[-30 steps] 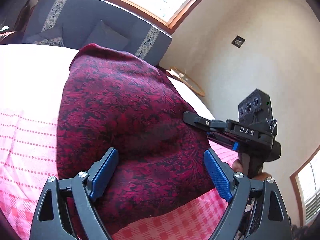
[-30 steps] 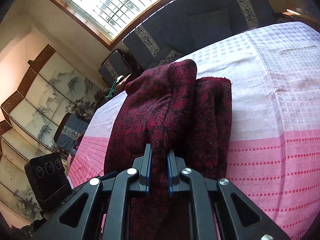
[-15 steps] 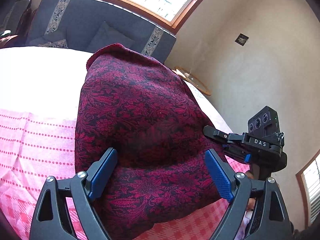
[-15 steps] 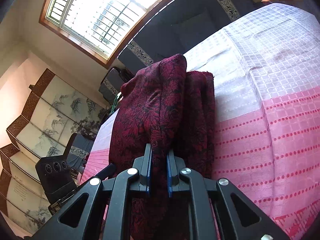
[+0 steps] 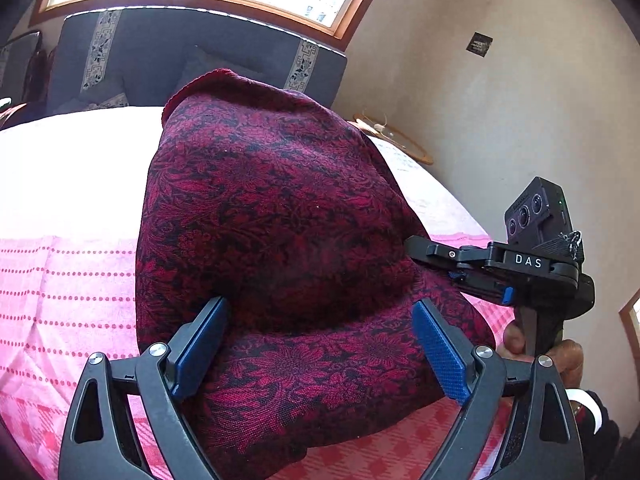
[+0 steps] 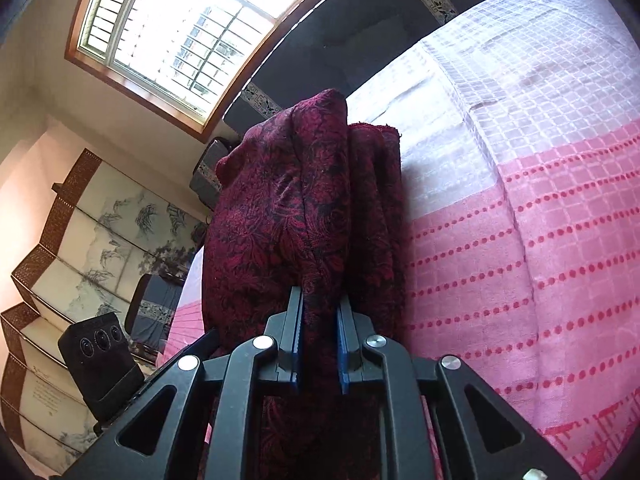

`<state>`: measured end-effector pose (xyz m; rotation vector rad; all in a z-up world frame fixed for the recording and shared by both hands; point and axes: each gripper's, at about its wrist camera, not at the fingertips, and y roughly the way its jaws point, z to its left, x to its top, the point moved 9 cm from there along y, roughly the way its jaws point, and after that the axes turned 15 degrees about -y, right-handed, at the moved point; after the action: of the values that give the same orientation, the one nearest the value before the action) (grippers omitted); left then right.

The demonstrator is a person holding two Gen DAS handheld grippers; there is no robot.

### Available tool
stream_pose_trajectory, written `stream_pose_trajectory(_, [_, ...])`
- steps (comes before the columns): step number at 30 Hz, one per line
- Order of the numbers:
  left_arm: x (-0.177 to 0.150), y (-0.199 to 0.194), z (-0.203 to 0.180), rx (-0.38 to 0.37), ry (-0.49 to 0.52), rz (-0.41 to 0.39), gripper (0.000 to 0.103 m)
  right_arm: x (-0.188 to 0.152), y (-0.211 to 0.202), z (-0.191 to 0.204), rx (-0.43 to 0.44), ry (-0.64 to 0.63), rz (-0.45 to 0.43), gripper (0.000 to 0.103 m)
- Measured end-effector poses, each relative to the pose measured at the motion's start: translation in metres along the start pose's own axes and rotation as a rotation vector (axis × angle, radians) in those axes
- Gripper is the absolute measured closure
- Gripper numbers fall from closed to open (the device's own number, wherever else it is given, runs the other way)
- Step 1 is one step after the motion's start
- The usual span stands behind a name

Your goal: Fold small clothes

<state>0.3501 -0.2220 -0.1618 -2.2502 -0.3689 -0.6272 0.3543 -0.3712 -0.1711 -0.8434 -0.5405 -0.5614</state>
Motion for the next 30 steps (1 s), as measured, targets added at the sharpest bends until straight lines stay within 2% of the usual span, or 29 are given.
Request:
stream_pose_trajectory(2, [0.000,-0.001,0.001,-0.010,-0.012,0.000,0.012,0.009,-0.003,0.003,-0.054,-0.038,0.010,0.083])
stream_pose_trajectory(4, [0.000,-0.001,0.003,-0.009,-0.011,-0.002,0.012,0.022,-0.007,0.009,-0.093,-0.081,0.002,0.083])
stream_pose_trajectory(8, [0.000,0.001,-0.001,0.010,-0.003,-0.011,0.012,0.059,-0.011,0.024,-0.239,-0.227,-0.023,0.083])
stream_pose_trajectory(10, [-0.002,0.002,-0.003,0.023,0.011,-0.014,0.012,0.077,-0.003,0.037,-0.266,-0.297,-0.027,0.083])
stream_pose_trajectory(13, [-0.004,0.003,-0.006,0.035,0.026,-0.018,0.012,0.086,0.029,0.053,-0.283,-0.417,0.051,0.083])
stream_pose_trajectory(17, [-0.007,0.004,-0.007,0.050,0.042,-0.023,0.011,0.073,0.065,0.039,-0.399,-0.529,0.189,0.086])
stream_pose_trajectory(19, [-0.009,0.003,-0.010,0.058,0.054,-0.026,0.011,0.066,0.068,0.025,-0.431,-0.526,0.212,0.089])
stream_pose_trajectory(22, [-0.013,0.005,-0.014,0.078,0.081,-0.034,0.011,0.060,0.067,0.009,-0.419,-0.473,0.204,0.092])
stream_pose_trajectory(24, [-0.015,0.006,-0.016,0.094,0.097,-0.039,0.011,0.058,0.066,-0.003,-0.414,-0.433,0.193,0.091])
stream_pose_trajectory(27, [-0.018,0.005,-0.018,0.104,0.104,-0.043,0.011,0.056,0.065,-0.014,-0.353,-0.356,0.155,0.088])
stream_pose_trajectory(30, [-0.022,0.004,-0.019,0.109,0.101,-0.046,0.011,0.054,0.064,-0.014,-0.358,-0.382,0.123,0.088])
